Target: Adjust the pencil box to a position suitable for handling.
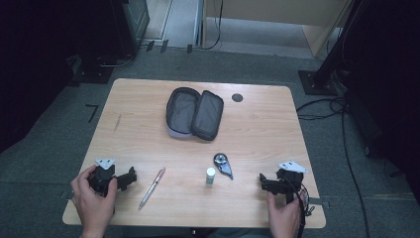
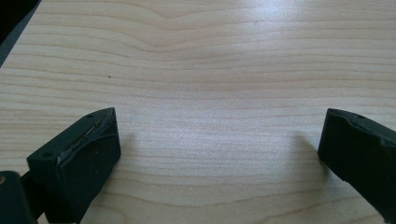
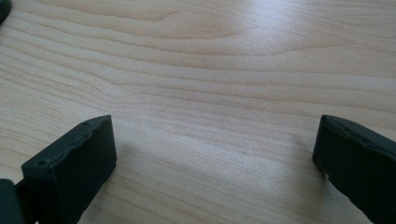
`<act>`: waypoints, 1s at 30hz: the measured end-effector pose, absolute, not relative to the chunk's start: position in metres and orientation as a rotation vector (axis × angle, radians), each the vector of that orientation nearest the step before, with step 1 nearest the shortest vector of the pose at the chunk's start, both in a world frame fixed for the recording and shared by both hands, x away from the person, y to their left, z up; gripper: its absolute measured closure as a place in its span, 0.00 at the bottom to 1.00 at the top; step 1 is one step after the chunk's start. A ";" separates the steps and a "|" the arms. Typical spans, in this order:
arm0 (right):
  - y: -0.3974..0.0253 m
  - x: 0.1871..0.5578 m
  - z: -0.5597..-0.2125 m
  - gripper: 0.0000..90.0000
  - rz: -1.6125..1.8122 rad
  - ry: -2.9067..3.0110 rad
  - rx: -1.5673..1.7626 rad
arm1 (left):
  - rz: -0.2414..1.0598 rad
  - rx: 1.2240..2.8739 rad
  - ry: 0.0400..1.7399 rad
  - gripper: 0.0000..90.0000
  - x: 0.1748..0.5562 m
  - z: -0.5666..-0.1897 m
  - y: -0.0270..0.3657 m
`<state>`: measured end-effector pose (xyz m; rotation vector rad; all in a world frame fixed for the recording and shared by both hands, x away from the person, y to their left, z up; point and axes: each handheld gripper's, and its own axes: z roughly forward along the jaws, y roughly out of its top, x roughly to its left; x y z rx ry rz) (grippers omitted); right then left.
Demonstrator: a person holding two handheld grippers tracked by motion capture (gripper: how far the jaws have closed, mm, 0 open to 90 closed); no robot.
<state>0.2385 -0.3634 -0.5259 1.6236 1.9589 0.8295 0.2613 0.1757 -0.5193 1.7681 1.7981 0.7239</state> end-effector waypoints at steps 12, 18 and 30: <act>-0.366 0.233 -0.525 0.17 0.831 1.861 1.662 | 0.724 1.769 1.798 0.00 0.261 -0.519 0.176; -0.365 0.232 -0.524 0.18 0.836 1.864 1.656 | 0.724 1.768 1.798 0.00 0.261 -0.519 0.176; -0.352 0.219 -0.509 0.30 0.834 1.781 1.645 | 0.725 1.768 1.798 0.00 0.261 -0.519 0.176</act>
